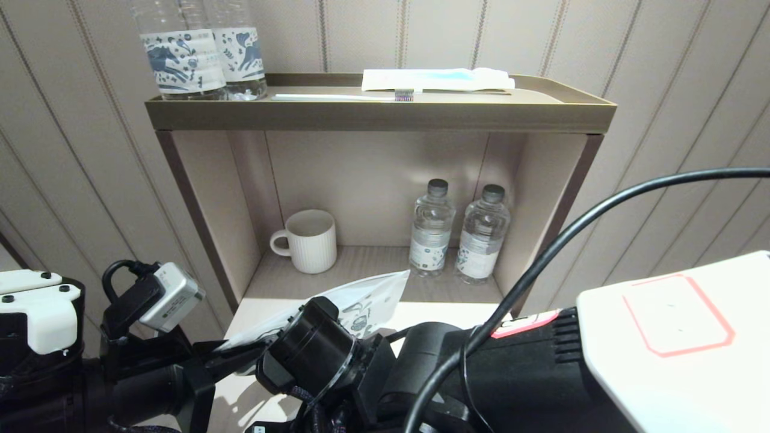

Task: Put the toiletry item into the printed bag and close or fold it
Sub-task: Pick up the comb

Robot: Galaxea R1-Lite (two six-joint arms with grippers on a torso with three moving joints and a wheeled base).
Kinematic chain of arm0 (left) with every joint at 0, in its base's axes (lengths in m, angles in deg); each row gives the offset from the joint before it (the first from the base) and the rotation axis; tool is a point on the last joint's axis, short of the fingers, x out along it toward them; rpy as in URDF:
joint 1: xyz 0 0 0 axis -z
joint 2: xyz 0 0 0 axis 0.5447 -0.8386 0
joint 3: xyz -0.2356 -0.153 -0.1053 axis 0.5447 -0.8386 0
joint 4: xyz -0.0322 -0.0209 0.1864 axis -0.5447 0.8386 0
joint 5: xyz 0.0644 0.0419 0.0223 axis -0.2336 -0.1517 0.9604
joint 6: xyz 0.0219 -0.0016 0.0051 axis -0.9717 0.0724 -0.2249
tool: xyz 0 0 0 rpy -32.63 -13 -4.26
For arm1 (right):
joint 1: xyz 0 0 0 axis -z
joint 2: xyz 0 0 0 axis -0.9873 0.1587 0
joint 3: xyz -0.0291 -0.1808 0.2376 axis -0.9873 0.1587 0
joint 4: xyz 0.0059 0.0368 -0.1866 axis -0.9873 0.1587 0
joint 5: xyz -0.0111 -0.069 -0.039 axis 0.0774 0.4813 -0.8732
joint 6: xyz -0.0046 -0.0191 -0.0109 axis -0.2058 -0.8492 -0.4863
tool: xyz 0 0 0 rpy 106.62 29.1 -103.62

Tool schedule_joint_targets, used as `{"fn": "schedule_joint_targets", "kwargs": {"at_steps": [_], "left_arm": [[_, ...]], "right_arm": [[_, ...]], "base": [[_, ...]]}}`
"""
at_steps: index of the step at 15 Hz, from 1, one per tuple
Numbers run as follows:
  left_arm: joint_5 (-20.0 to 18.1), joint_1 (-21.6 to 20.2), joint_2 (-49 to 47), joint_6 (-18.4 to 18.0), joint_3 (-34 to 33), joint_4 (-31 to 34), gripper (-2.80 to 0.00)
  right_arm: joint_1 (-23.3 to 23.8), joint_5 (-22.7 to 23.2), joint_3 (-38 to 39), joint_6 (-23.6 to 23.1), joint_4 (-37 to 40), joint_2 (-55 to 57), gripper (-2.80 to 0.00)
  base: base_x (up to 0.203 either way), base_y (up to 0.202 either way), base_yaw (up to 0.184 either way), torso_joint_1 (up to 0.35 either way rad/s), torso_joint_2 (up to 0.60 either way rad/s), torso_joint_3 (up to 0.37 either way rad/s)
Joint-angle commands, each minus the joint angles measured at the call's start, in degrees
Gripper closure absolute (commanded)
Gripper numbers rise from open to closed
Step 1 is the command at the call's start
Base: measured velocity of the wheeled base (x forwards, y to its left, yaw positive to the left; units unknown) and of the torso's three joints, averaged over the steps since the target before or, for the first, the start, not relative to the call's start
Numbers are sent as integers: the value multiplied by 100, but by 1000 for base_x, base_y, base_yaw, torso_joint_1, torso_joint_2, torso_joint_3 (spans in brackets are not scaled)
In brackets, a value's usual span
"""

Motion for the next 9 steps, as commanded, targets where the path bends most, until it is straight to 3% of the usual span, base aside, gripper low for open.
{"fn": "schedule_joint_targets", "kwargs": {"at_steps": [1,9], "left_arm": [[-8,3,-10,-3,-4,-19,0],[-8,4,-28,-3,-13,-19,0]], "right_arm": [[16,10,85,24,5,-30,-280],[49,-17,102,18,-30,130,-280]], "base": [[0,0,0,0,0,0],[0,0,0,0,0,0]]}}
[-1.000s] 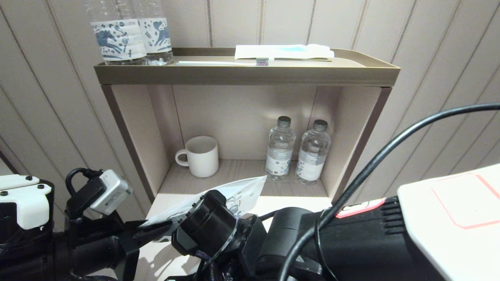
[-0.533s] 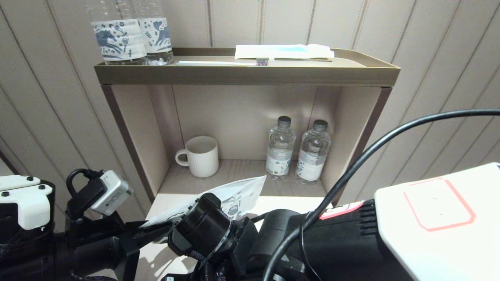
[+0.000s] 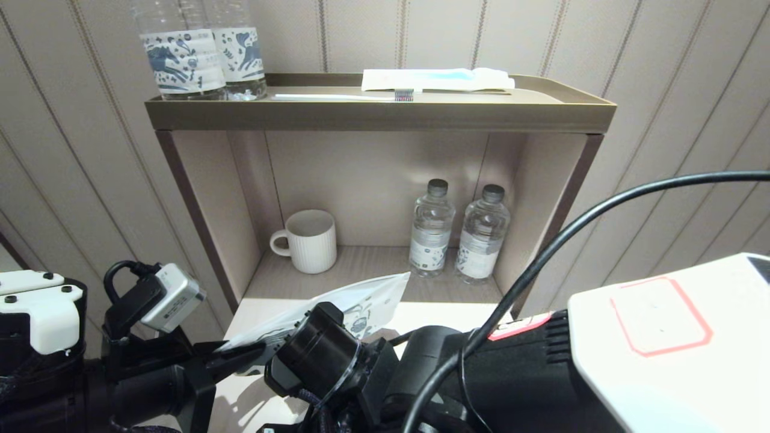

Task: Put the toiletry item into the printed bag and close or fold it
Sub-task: Pick up the comb

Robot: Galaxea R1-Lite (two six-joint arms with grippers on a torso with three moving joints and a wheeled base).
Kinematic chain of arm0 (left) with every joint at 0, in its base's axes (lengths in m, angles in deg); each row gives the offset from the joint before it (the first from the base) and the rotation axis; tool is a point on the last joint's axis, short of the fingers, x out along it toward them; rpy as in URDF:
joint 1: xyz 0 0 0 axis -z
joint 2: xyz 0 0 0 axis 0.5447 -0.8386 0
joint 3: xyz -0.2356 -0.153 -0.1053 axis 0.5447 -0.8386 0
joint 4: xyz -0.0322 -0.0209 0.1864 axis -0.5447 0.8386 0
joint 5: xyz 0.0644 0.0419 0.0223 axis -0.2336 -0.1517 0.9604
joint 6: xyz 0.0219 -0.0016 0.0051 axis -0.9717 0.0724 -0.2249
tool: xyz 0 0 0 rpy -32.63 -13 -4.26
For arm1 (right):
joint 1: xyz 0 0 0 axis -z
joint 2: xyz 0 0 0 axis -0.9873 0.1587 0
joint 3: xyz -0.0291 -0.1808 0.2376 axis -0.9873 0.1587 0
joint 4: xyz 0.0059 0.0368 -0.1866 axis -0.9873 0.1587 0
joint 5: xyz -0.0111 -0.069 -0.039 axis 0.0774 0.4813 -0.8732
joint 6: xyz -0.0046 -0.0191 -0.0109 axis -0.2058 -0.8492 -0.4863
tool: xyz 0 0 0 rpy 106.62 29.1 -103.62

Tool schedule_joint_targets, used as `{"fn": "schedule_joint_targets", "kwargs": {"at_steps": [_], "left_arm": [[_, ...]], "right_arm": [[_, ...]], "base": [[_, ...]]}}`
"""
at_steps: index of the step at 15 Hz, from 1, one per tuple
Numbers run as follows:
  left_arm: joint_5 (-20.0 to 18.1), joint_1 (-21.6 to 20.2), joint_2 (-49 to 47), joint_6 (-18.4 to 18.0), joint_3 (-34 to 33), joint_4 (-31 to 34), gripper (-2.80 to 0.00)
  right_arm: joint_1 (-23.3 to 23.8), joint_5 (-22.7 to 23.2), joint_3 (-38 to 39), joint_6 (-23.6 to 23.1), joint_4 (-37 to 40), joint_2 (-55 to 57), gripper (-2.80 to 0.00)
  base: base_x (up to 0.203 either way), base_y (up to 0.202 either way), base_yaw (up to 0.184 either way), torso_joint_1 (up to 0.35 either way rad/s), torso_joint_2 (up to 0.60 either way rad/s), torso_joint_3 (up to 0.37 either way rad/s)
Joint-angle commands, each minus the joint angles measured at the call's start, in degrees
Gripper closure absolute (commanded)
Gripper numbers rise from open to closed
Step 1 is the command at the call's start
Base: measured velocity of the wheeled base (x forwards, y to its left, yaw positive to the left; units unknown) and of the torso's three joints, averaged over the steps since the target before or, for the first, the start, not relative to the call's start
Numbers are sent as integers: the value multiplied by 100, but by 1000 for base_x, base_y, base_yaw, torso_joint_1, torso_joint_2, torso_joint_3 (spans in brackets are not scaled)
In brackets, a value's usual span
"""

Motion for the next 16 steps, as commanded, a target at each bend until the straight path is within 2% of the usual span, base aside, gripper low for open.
{"fn": "schedule_joint_targets", "kwargs": {"at_steps": [1,16], "left_arm": [[-10,1,-14,-3,-4,-16,0],[-1,168,-58,-3,-40,-25,0]], "right_arm": [[23,15,-74,33,4,126,-280],[220,-144,-425,485,48,407,-280]], "base": [[0,0,0,0,0,0],[0,0,0,0,0,0]]}}
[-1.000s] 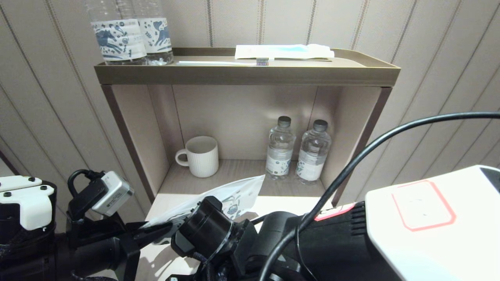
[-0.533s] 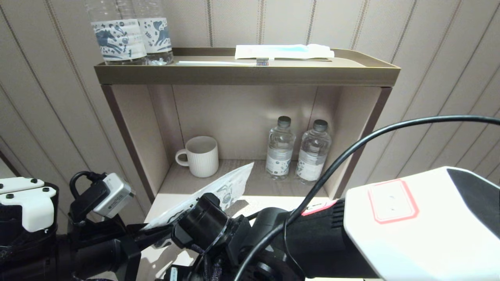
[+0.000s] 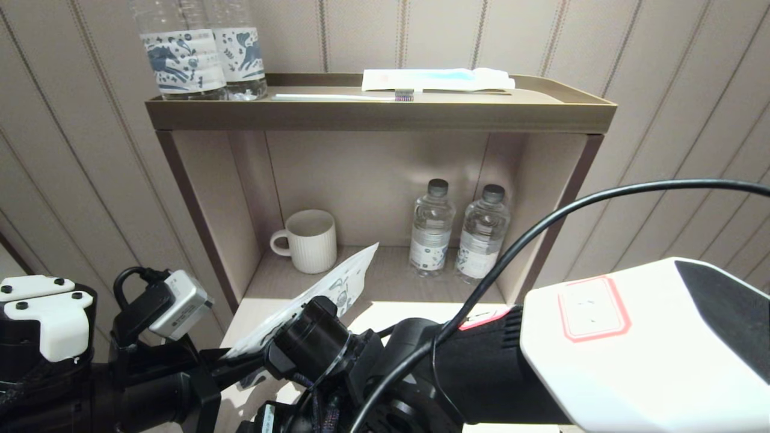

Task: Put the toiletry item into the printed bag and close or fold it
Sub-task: Pick up the comb

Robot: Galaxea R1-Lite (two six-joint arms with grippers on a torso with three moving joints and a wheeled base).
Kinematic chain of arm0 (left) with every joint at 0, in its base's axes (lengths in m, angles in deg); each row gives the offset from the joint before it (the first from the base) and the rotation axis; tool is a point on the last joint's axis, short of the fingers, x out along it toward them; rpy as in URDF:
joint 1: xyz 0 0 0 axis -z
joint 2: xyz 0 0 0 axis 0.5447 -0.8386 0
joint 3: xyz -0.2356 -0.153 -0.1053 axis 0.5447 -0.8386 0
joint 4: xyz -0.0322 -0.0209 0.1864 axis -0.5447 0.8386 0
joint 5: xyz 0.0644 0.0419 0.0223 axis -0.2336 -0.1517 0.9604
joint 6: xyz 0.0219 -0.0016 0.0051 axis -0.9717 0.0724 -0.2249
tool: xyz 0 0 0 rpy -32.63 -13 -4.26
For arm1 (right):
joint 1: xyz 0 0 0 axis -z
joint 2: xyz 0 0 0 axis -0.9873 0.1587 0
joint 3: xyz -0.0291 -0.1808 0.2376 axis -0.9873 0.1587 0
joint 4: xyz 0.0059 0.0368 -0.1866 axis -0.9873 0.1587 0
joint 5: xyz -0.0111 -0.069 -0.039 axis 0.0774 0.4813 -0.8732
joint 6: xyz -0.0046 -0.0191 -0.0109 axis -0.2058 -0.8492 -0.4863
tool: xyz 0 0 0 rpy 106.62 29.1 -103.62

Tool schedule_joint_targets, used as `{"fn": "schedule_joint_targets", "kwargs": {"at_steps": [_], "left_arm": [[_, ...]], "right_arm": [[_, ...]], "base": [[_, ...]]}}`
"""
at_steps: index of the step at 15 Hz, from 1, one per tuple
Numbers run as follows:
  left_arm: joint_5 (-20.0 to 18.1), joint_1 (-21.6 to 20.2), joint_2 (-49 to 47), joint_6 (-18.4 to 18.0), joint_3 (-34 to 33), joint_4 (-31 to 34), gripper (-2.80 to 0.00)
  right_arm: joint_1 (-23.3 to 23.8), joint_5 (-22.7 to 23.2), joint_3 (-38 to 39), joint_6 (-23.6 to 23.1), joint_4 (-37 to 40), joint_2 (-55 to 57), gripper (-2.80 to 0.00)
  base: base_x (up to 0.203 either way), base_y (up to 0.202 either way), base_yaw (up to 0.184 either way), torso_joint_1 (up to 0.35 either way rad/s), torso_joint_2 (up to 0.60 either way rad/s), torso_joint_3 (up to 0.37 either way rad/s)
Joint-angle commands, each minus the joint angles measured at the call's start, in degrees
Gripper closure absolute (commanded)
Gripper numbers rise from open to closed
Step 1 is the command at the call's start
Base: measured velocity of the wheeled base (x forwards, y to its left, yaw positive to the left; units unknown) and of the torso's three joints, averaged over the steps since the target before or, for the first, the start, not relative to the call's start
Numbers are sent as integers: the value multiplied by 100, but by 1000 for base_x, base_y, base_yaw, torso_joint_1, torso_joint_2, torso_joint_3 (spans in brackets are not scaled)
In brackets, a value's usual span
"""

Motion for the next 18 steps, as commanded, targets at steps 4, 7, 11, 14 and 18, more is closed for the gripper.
{"fn": "schedule_joint_targets", "kwargs": {"at_steps": [4,7,11,14,18], "left_arm": [[71,-2,86,-9,-113,-531,0],[156,-2,24,-21,-227,-781,0],[139,-2,59,-14,-218,-790,0],[130,-2,68,-13,-227,-789,0],[112,-2,86,-21,-227,-781,0]], "right_arm": [[74,-52,-26,91,38,2,-280],[74,-64,-182,91,175,25,-280],[83,-97,-207,84,237,26,-280],[83,-110,-363,43,453,26,-280],[113,-116,-442,-18,569,47,-280]], "base": [[0,0,0,0,0,0],[0,0,0,0,0,0],[0,0,0,0,0,0],[0,0,0,0,0,0],[0,0,0,0,0,0]]}}
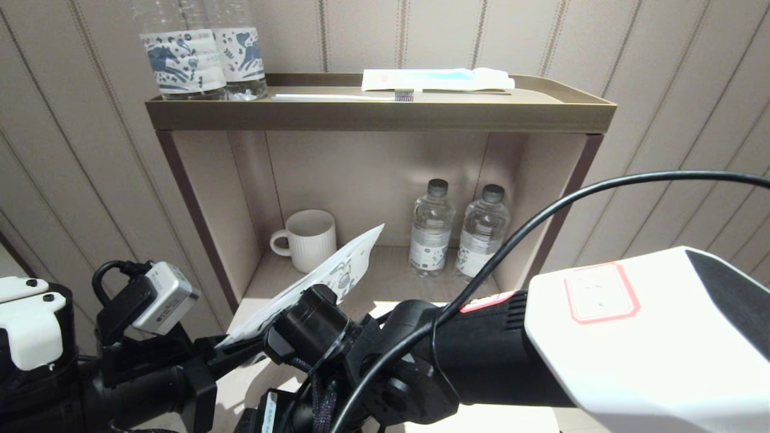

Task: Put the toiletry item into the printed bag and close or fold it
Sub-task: Pick up the comb

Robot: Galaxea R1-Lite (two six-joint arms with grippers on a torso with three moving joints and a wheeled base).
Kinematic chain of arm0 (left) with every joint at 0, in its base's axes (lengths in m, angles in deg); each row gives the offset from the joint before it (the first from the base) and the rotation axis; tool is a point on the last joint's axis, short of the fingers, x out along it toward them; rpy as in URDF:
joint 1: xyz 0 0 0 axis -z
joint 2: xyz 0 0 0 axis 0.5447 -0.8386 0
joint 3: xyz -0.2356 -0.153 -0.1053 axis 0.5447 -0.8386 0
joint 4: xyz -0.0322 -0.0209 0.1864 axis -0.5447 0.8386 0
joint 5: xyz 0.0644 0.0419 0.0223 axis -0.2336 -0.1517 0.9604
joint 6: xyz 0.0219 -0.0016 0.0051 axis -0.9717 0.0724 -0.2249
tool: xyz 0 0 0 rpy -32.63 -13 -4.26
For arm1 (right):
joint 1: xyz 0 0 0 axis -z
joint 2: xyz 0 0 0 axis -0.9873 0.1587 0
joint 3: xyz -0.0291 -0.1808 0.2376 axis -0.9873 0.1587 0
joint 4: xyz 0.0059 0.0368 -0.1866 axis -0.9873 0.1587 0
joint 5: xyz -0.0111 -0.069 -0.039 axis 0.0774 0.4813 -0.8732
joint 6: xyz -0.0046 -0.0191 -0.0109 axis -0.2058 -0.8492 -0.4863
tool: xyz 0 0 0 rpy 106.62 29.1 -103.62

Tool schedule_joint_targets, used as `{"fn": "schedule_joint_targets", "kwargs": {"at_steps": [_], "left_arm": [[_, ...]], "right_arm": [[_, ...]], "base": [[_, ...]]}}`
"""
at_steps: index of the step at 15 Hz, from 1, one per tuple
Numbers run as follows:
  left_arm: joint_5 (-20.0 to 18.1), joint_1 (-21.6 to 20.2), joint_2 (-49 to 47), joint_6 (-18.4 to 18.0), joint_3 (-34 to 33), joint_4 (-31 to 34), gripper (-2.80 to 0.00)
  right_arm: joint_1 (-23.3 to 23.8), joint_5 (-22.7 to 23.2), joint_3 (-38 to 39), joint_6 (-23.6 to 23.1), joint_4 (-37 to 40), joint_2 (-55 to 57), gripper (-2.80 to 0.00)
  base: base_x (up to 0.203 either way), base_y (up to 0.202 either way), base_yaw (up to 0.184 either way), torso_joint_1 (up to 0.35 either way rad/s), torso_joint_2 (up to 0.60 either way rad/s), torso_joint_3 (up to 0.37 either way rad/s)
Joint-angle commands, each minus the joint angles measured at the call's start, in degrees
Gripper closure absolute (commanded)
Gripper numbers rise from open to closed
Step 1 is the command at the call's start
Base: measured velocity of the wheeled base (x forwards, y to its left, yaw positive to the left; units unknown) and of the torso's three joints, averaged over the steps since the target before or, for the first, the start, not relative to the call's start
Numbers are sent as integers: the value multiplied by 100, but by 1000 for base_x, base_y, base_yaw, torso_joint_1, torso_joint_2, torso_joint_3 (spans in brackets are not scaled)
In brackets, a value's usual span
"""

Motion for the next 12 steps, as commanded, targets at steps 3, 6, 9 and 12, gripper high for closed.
{"fn": "schedule_joint_targets", "kwargs": {"at_steps": [3,6,9,12], "left_arm": [[-9,0,34,-7,-1,-29,0],[-9,0,43,-7,-1,-20,0],[-9,0,34,2,8,-29,0],[-9,1,60,20,37,-26,0]], "right_arm": [[4,10,-13,26,27,43,-280],[-22,10,-57,17,53,43,-280],[-39,10,-48,-159,71,52,0],[-34,19,-66,-176,71,52,0]], "base": [[0,0,0,0,0,0],[0,0,0,0,0,0],[0,0,0,0,0,0],[0,0,0,0,0,0]]}}
